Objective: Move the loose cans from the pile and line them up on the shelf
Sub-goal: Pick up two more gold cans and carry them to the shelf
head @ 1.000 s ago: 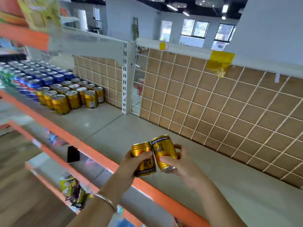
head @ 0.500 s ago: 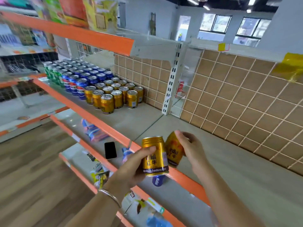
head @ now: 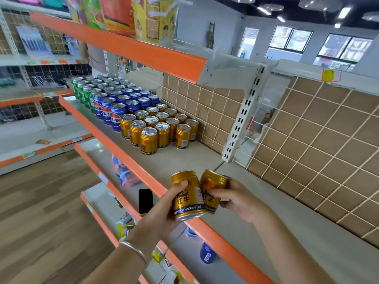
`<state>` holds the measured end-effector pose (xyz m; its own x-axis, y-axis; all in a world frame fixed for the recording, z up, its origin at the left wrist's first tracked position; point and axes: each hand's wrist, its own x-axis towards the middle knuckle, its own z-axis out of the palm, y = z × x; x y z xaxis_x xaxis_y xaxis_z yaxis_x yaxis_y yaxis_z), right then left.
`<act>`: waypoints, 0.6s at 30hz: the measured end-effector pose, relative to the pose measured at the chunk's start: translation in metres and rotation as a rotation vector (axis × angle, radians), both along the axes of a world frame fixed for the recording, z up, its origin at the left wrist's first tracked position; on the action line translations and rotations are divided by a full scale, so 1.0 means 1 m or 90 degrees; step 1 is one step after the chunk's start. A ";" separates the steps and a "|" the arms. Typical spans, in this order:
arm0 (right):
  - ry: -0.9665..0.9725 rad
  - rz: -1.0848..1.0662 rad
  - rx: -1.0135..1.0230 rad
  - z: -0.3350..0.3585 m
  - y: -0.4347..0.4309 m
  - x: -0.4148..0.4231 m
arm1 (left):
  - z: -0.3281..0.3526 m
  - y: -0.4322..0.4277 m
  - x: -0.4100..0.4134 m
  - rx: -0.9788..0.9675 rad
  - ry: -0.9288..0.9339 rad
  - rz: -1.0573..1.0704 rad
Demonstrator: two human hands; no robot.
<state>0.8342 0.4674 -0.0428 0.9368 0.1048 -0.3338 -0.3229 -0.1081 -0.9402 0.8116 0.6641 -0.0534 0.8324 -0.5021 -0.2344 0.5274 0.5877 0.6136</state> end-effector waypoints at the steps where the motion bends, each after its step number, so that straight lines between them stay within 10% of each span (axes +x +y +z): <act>1: -0.018 -0.017 -0.014 0.000 0.002 0.008 | -0.001 0.000 0.008 0.002 0.002 0.011; 10: -0.092 -0.110 -0.048 -0.003 0.027 0.057 | -0.013 0.024 0.069 0.215 -0.005 0.113; 18: -0.093 -0.158 -0.010 -0.012 0.064 0.119 | -0.020 0.072 0.138 0.547 -0.257 0.069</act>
<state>0.9532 0.5313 -0.0546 0.9714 -0.1381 -0.1929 -0.2023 -0.0571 -0.9777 0.9494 0.7357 -0.0738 0.9632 -0.2068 -0.1716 0.1502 -0.1155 0.9819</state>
